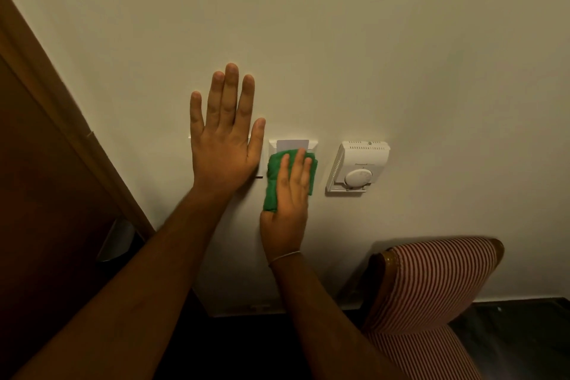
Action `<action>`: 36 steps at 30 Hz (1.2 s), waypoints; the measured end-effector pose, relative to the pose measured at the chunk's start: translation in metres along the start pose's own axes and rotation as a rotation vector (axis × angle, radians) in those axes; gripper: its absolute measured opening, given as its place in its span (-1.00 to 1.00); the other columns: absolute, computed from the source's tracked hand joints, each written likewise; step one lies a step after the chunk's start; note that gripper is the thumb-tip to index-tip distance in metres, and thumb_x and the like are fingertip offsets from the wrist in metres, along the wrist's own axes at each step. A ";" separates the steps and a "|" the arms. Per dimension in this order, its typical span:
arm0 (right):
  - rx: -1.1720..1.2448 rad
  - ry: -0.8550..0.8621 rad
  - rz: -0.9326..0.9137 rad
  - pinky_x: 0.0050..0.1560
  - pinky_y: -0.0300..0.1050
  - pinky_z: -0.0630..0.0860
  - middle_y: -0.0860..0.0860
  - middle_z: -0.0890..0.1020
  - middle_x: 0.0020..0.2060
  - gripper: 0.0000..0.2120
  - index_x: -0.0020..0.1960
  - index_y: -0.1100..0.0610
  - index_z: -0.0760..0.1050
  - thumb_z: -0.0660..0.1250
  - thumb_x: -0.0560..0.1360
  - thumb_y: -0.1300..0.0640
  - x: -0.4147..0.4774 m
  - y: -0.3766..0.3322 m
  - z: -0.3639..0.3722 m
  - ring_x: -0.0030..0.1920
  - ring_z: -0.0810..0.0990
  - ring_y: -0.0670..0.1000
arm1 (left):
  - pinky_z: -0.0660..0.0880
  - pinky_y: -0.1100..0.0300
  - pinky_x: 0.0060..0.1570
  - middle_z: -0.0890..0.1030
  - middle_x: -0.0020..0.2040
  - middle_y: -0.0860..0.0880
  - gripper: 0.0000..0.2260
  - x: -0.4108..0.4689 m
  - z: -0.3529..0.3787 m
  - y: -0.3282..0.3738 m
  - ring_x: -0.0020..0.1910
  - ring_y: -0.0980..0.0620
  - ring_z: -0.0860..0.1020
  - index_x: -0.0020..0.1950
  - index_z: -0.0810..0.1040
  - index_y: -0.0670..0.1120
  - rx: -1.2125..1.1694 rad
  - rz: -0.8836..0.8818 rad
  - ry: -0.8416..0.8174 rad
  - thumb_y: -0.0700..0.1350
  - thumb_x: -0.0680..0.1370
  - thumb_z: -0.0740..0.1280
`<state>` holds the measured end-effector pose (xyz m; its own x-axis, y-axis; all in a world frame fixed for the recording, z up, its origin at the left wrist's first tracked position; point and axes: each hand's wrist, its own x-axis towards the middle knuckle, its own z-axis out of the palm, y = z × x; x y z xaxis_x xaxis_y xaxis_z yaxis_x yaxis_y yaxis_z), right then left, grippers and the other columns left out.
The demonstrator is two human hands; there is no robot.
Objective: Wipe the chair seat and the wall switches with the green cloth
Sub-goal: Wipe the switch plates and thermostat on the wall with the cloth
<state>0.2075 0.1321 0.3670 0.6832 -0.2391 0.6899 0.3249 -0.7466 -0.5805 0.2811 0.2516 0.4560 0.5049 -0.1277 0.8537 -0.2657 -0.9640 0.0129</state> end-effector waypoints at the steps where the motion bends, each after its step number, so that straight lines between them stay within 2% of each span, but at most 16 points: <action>1: -0.014 0.010 -0.003 0.65 0.28 0.16 0.07 0.01 0.71 -0.15 0.69 0.13 0.11 0.23 0.46 0.49 0.000 0.008 -0.005 0.73 -0.08 0.15 | -0.34 -0.08 0.73 -0.45 0.76 0.03 -0.31 0.000 0.000 0.000 0.77 0.02 -0.39 0.80 -0.33 0.01 -0.003 0.000 -0.002 0.14 0.85 0.05; 3: -0.030 0.055 0.040 0.61 0.34 0.22 0.09 0.03 0.71 -0.17 0.68 0.14 0.16 0.27 0.48 0.52 0.001 0.020 -0.012 0.72 -0.04 0.18 | -0.35 -0.08 0.73 -0.45 0.76 0.03 -0.31 0.000 -0.001 0.001 0.77 0.02 -0.39 0.80 -0.33 0.01 -0.005 -0.008 -0.011 0.14 0.85 0.04; 6: -0.028 0.089 0.053 0.67 0.26 0.10 0.04 -0.01 0.72 -0.15 0.69 0.14 0.13 0.26 0.47 0.52 0.003 0.026 -0.012 0.72 -0.05 0.17 | -0.37 -0.06 0.73 -0.45 0.76 0.04 -0.29 0.000 -0.001 0.001 0.76 0.02 -0.40 0.80 -0.32 0.01 0.005 -0.016 -0.012 0.14 0.84 0.07; 13: -0.032 0.028 0.097 0.64 0.33 0.16 0.07 0.02 0.70 -0.16 0.68 0.22 0.16 0.31 0.46 0.55 -0.014 0.031 -0.010 0.72 -0.05 0.18 | -0.40 -0.06 0.72 -0.50 0.74 0.02 -0.28 0.001 -0.004 0.002 0.75 0.03 -0.44 0.79 -0.38 0.01 0.020 -0.017 -0.030 0.14 0.84 0.07; 21: 0.008 0.088 0.048 0.69 0.20 0.02 0.08 0.03 0.70 -0.14 0.67 0.22 0.18 0.24 0.41 0.57 0.012 0.022 -0.017 0.73 -0.07 0.16 | -0.37 -0.06 0.73 -0.48 0.74 0.05 -0.28 0.001 -0.003 0.002 0.75 0.03 -0.42 0.79 -0.37 0.03 0.012 -0.010 -0.012 0.15 0.84 0.07; 27: -0.042 0.041 0.063 0.66 0.27 0.14 0.08 0.03 0.70 -0.16 0.67 0.22 0.15 0.32 0.46 0.57 -0.012 0.034 -0.014 0.72 -0.05 0.18 | -0.33 -0.07 0.74 -0.43 0.76 0.04 -0.28 0.000 -0.001 0.002 0.77 0.01 -0.37 0.81 -0.31 0.01 0.003 -0.012 0.013 0.12 0.84 0.12; 29: -0.054 0.025 0.074 0.67 0.24 0.12 0.05 0.00 0.71 -0.13 0.68 0.18 0.13 0.32 0.46 0.56 -0.016 0.037 -0.013 0.72 -0.06 0.17 | -0.34 -0.07 0.74 -0.44 0.76 0.03 -0.27 0.000 -0.002 0.002 0.77 0.01 -0.37 0.80 -0.31 0.01 0.007 -0.014 0.011 0.12 0.84 0.12; 33: -0.031 0.031 0.127 0.68 0.21 0.05 0.00 -0.03 0.71 -0.11 0.69 0.15 0.10 0.25 0.44 0.56 -0.015 0.029 -0.010 0.73 -0.10 0.13 | -0.37 -0.06 0.73 -0.45 0.76 0.03 -0.26 0.000 -0.001 0.002 0.77 0.02 -0.40 0.80 -0.33 0.01 0.022 -0.020 0.006 0.14 0.83 0.12; 36: -0.008 -0.008 0.147 0.69 0.19 0.00 0.00 -0.04 0.72 -0.13 0.69 0.17 0.08 0.08 0.39 0.46 -0.019 0.009 -0.003 0.73 -0.13 0.12 | -0.35 -0.08 0.73 -0.45 0.76 0.03 -0.28 0.001 0.001 0.001 0.77 0.01 -0.39 0.80 -0.32 0.01 0.019 -0.010 0.011 0.14 0.84 0.10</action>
<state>0.1948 0.1278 0.3498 0.7283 -0.3410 0.5943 0.2158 -0.7091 -0.6713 0.2818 0.2501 0.4561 0.4985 -0.1161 0.8591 -0.2452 -0.9694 0.0113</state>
